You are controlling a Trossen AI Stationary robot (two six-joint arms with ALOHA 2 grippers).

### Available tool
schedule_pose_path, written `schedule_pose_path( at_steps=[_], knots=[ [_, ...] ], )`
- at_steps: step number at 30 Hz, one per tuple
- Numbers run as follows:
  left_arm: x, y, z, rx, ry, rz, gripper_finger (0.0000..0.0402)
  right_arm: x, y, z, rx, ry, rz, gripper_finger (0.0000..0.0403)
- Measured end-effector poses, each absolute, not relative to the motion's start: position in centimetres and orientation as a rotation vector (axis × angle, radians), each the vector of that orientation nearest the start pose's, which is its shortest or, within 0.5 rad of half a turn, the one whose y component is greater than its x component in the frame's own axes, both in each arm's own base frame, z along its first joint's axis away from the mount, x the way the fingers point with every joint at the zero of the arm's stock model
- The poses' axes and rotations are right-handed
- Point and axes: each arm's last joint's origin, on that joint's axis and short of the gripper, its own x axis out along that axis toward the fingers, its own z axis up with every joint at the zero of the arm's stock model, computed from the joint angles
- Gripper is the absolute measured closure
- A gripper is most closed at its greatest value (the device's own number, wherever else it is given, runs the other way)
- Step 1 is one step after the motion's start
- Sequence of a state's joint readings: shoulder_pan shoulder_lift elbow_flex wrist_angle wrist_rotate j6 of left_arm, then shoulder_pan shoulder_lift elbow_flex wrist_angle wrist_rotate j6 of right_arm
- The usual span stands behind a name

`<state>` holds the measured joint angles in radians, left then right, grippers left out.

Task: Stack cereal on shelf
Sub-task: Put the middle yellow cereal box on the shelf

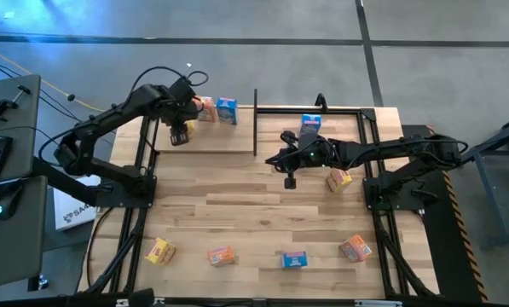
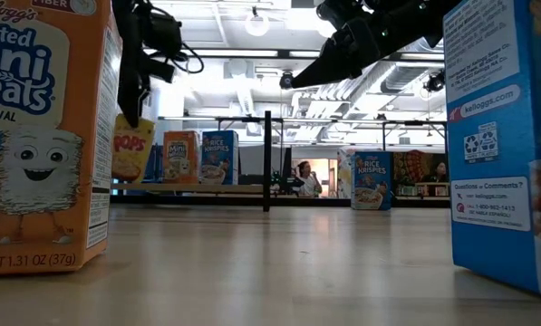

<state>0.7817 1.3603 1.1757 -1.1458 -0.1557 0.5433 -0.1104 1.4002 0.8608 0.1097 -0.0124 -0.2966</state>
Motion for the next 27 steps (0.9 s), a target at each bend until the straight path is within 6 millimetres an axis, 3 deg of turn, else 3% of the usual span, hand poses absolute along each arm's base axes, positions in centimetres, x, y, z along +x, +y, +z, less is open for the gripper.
schedule_pose_path(
  at_steps=[13,21,27],
  knots=[
    [15.8,16.7,29.3,0.106,1.454,0.476,0.0177,30.3,-3.3,25.2,-0.268,0.411,-0.037,0.0383],
    [14.2,14.5,31.7,0.149,1.370,0.554,0.0182,30.3,-3.4,25.2,-0.267,0.411,-0.046,0.0360],
    [14.1,10.5,31.7,-0.001,1.317,0.461,0.0242,30.3,-3.5,25.2,-0.277,0.417,-0.082,0.0360]
  ],
)
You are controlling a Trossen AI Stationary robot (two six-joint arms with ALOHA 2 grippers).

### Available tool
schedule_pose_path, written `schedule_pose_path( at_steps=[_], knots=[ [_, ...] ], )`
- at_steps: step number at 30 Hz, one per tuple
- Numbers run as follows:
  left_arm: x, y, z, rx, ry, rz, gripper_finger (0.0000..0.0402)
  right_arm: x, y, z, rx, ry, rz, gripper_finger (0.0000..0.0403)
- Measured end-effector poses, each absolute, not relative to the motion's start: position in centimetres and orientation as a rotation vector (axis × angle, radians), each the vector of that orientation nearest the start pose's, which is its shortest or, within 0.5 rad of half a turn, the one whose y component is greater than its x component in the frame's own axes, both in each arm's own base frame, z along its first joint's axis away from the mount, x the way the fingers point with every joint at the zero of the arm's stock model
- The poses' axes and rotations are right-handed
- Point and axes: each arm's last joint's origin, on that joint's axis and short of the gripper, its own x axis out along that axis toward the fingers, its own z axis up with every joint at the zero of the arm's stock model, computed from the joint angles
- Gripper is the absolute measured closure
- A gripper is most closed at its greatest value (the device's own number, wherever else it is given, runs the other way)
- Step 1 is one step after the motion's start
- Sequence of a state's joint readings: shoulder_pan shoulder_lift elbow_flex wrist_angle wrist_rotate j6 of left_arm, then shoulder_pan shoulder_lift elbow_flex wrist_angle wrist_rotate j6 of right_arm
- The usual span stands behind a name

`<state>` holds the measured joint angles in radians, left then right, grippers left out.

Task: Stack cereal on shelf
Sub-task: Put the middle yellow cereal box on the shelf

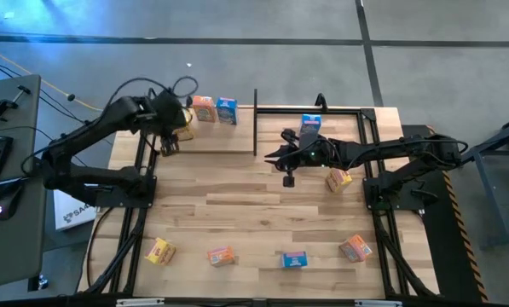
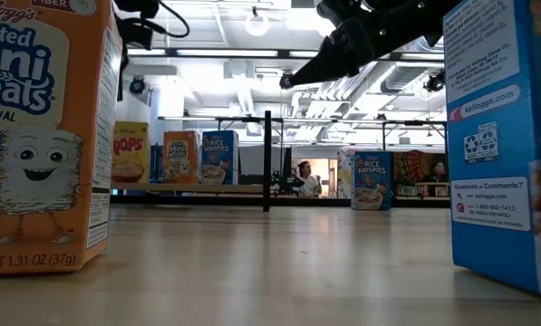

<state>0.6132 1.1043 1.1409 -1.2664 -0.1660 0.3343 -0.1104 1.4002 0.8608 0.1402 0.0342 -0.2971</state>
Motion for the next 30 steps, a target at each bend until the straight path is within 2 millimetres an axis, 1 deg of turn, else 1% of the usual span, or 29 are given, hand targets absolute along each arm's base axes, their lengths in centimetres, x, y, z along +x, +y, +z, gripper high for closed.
schedule_pose_path(
  at_steps=[2,5,7,9,11,15,20,25,30],
  knots=[
    [14.7,9.6,30.5,-0.024,1.319,0.420,0.0277,30.3,-3.5,25.2,-0.288,0.418,-0.083,0.0360],
    [15.7,9.1,27.4,-0.010,1.343,0.380,0.0335,30.3,-3.5,25.2,-0.296,0.417,-0.082,0.0360],
    [16.0,9.2,25.4,0.014,1.362,0.403,0.0371,30.4,-3.5,25.2,-0.297,0.414,-0.086,0.0360],
    [16.1,9.5,23.9,0.033,1.356,0.466,0.0393,30.3,-3.5,25.2,-0.301,0.416,-0.101,0.0360],
    [16.0,10.0,23.0,0.030,1.344,0.530,0.0395,30.3,-3.6,25.2,-0.305,0.417,-0.108,0.0360],
    [15.7,10.8,22.1,0.017,1.323,0.617,0.0391,30.3,-3.6,25.2,-0.305,0.418,-0.108,0.0360],
    [15.2,11.7,22.0,-0.007,1.321,0.703,0.0399,30.3,-3.6,25.2,-0.306,0.418,-0.110,0.0360],
    [15.2,12.4,21.9,-0.036,1.286,0.722,0.0401,30.4,-3.6,25.2,-0.306,0.418,-0.110,0.0360],
    [15.5,12.9,21.4,-0.052,1.302,0.731,0.0401,30.3,-3.6,25.2,-0.306,0.417,-0.110,0.0360]
  ],
)
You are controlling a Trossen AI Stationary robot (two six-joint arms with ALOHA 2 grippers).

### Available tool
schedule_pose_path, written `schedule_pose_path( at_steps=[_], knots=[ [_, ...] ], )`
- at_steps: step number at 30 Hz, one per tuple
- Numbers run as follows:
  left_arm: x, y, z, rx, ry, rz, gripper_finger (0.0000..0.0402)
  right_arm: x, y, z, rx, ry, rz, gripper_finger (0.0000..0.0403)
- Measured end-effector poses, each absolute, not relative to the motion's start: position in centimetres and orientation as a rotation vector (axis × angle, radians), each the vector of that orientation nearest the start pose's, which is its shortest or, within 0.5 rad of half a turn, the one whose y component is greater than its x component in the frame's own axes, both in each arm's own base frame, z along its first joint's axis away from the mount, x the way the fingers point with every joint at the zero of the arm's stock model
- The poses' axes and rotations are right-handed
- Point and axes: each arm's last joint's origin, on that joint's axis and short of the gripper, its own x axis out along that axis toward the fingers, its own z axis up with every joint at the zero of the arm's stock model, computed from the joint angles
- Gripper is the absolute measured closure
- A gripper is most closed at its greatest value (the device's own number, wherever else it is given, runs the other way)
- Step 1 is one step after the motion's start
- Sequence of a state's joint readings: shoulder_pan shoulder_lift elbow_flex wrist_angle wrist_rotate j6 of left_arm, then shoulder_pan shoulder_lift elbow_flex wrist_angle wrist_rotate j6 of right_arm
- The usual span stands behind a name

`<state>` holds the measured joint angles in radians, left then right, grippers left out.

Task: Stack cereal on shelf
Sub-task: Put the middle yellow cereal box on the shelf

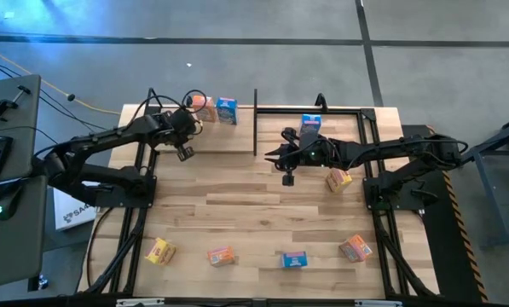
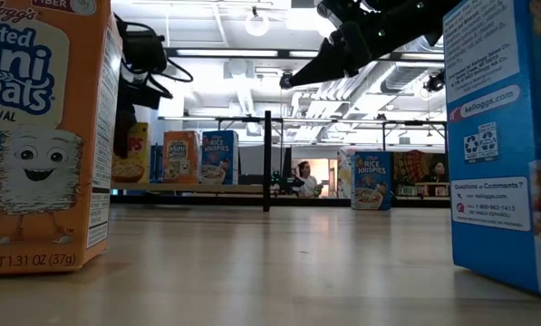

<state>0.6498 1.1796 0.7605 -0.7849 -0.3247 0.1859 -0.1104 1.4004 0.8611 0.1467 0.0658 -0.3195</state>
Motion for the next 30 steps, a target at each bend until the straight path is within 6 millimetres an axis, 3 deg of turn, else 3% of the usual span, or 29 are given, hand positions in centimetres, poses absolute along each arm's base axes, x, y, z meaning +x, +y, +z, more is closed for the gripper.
schedule_pose_path(
  at_steps=[17,30],
  knots=[
    [15.9,13.9,20.3,-0.038,1.354,0.825,0.0401,30.4,-3.5,25.2,-0.308,0.417,-0.106,0.0360],
    [15.9,15.0,20.5,-0.092,1.265,0.850,0.0401,30.4,-3.5,25.2,-0.309,0.417,-0.106,0.0360]
  ],
)
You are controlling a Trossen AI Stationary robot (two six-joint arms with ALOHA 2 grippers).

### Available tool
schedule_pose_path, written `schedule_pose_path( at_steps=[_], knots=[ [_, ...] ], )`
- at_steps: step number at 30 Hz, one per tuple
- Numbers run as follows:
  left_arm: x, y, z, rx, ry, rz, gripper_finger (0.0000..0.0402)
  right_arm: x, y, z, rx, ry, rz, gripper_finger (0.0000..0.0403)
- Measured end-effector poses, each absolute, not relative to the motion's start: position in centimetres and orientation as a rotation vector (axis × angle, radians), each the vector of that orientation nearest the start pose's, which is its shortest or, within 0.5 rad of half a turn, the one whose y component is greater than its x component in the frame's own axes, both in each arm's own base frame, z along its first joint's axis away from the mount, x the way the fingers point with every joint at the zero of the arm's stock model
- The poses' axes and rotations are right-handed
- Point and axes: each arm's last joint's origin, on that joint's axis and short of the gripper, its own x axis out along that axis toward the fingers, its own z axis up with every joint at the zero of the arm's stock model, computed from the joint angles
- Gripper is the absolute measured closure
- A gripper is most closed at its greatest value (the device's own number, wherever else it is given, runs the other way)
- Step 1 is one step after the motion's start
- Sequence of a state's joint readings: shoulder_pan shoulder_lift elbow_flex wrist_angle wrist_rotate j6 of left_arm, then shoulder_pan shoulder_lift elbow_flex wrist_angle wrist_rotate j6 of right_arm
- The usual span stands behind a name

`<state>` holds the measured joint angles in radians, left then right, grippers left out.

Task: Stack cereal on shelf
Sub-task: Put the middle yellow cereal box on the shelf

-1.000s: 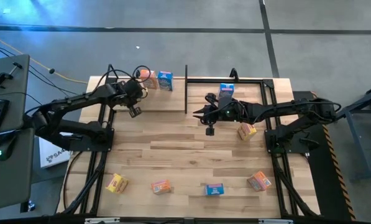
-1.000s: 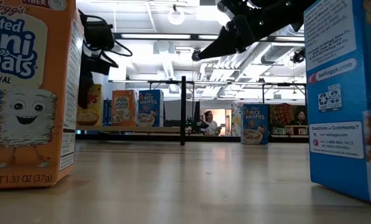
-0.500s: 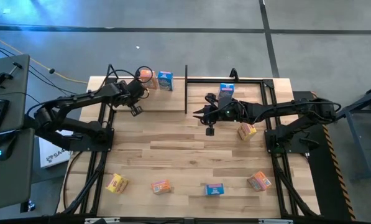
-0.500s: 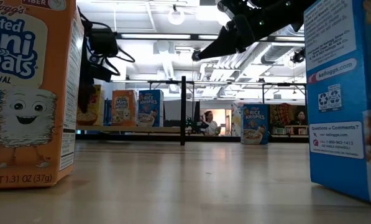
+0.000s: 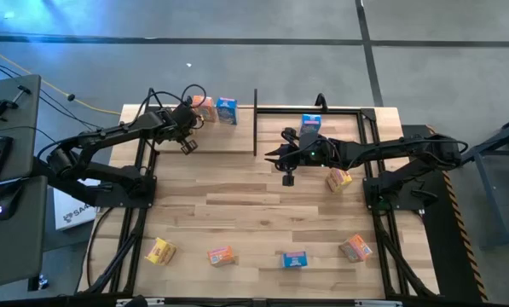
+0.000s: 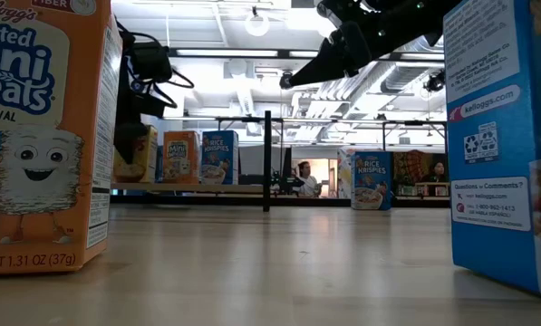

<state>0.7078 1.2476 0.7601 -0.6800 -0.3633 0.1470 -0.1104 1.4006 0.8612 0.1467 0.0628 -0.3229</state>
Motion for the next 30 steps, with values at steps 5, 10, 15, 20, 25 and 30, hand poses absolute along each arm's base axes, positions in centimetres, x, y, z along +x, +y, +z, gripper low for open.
schedule_pose_path(
  at_steps=[5,10,15,20,25,30],
  knots=[
    [16.2,15.2,20.1,-0.096,1.268,0.854,0.0401,30.4,-3.5,25.2,-0.309,0.417,-0.106,0.0360],
    [16.9,15.9,19.5,-0.087,1.240,0.873,0.0401,30.4,-3.5,25.2,-0.306,0.417,-0.107,0.0360],
    [17.2,16.3,19.0,-0.062,1.258,0.894,0.0401,30.4,-3.5,25.2,-0.305,0.417,-0.107,0.0360],
    [17.0,16.4,18.9,-0.036,1.288,0.926,0.0401,30.3,-3.5,25.2,-0.305,0.418,-0.107,0.0360],
    [16.7,16.9,19.0,-0.066,1.263,0.931,0.0401,30.3,-3.5,25.2,-0.301,0.419,-0.107,0.0360],
    [16.7,17.5,19.1,-0.083,1.217,0.941,0.0401,30.3,-3.5,25.2,-0.301,0.419,-0.107,0.0360]
  ],
)
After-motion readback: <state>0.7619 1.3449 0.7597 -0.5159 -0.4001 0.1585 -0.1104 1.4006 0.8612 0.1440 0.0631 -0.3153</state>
